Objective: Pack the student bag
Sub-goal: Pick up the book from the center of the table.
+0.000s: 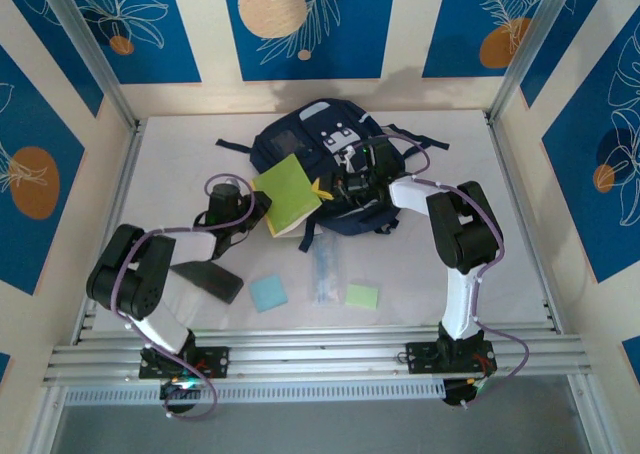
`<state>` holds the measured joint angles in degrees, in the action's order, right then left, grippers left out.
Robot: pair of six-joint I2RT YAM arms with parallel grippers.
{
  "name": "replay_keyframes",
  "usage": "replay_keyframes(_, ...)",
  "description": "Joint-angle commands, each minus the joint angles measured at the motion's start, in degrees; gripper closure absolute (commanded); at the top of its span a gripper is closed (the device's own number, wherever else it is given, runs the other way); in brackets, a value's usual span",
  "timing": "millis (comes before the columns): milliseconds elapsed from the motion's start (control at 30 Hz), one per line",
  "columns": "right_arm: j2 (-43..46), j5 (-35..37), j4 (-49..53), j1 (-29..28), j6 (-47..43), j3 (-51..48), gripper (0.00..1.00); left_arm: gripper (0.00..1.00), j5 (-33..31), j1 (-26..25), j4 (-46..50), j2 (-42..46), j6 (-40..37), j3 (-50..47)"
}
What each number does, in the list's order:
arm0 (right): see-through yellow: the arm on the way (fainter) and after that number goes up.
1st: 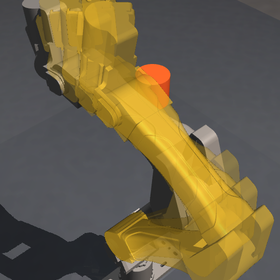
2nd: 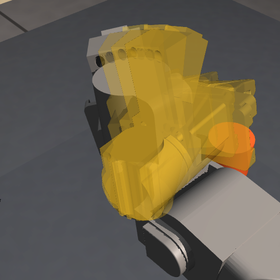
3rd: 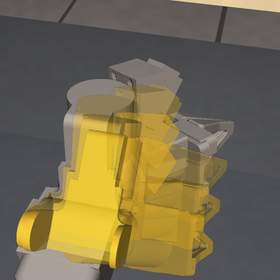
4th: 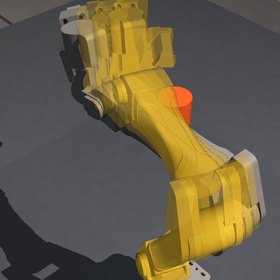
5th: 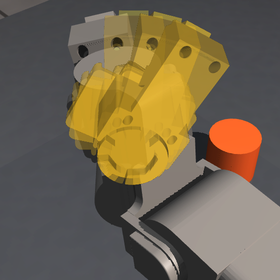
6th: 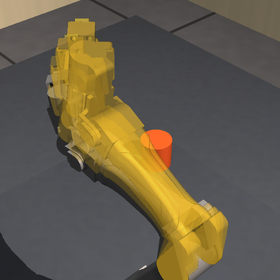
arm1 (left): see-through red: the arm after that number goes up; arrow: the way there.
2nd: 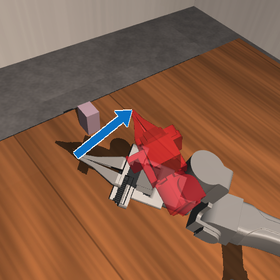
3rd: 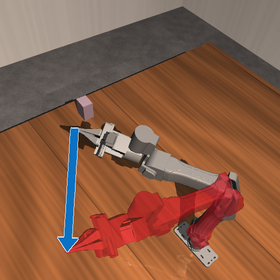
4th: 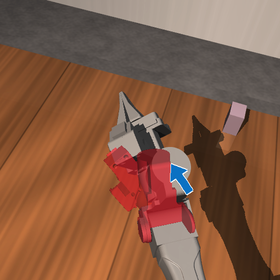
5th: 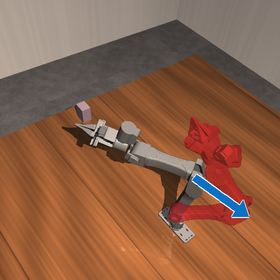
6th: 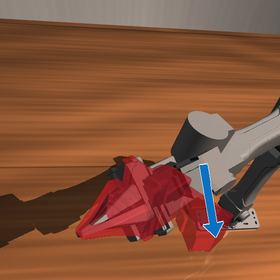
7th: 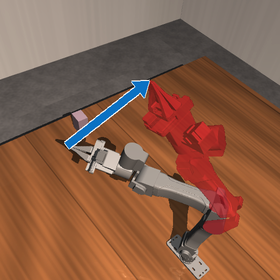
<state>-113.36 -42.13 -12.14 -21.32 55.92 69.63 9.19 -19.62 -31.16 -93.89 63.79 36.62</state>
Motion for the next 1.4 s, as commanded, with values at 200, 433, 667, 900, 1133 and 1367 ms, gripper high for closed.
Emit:
replay_keyframes(200,0.74,4.1,7.2,-1.91,-3.71,1.39,1.0,1.0,3.02,-1.11,-3.01,4.49,-1.47,-0.23)
replay_keyframes(433,7.45,11.43,14.15,-3.24,-4.69,-0.34,0.21,1.0,0.65,-0.95,4.16,11.17,-3.88,1.33)
replay_keyframes(667,19.23,26.63,25.85,-7.7,-3.12,-2.98,0.01,1.0,-7.08,-0.86,19.42,17.72,-8.2,10.48)
replay_keyframes(900,24.76,30.08,4.12,-14.7,18.19,-15.0,0.01,1.0,-9.79,-0.91,14.82,14.42,-5.42,15.92)
replay_keyframes(1133,21.84,39.28,-18.56,-21.88,34.72,-19.24,0.0,1.0,-10.79,-1.12,6.75,14.0,-1.16,13.81)
replay_keyframes(1367,17.79,48.7,-31.0,-24.15,41.76,-21.73,0.01,1.0,-12.53,-1.3,4.04,17.26,1.72,7.92)
